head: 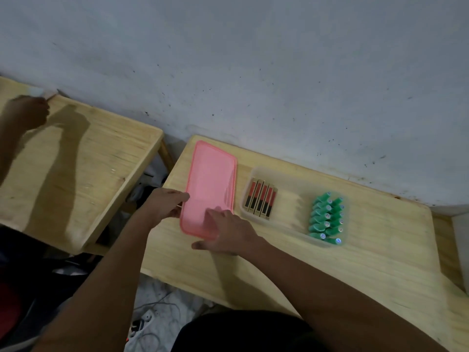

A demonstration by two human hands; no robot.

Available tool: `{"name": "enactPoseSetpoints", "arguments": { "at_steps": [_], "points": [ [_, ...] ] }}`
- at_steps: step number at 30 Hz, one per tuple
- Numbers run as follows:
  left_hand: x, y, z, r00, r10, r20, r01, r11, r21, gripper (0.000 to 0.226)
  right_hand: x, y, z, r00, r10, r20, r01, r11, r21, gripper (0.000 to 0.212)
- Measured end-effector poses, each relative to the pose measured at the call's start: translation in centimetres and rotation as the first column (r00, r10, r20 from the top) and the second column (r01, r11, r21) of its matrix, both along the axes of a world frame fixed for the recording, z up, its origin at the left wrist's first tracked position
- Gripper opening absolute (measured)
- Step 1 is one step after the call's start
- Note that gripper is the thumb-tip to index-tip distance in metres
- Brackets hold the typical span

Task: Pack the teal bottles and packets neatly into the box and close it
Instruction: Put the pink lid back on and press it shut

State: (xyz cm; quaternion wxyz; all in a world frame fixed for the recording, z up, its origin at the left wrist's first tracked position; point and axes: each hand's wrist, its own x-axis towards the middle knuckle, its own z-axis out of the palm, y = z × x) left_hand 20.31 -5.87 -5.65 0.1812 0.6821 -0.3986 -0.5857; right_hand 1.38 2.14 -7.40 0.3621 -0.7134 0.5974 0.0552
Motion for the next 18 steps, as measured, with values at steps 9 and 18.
{"name": "enactPoseSetpoints", "arguments": {
  "at_steps": [9, 18],
  "points": [
    [-3.1, 1.2, 4.1, 0.999, -0.045, -0.018, 0.041, 0.981, -0.192, 0.013, -0.6, 0.7, 2.8, 0.966, -0.049, 0.255, 0.089, 0.985, -0.149, 0.074],
    [-5.8, 2.6, 6.1, 0.912, -0.112, 0.395, 0.371, 0.635, -0.677, 0.018, -5.9, -4.0, 9.3, 0.306, -0.508, 0.805, 0.694, 0.698, 0.177, 0.060]
  ]
}}
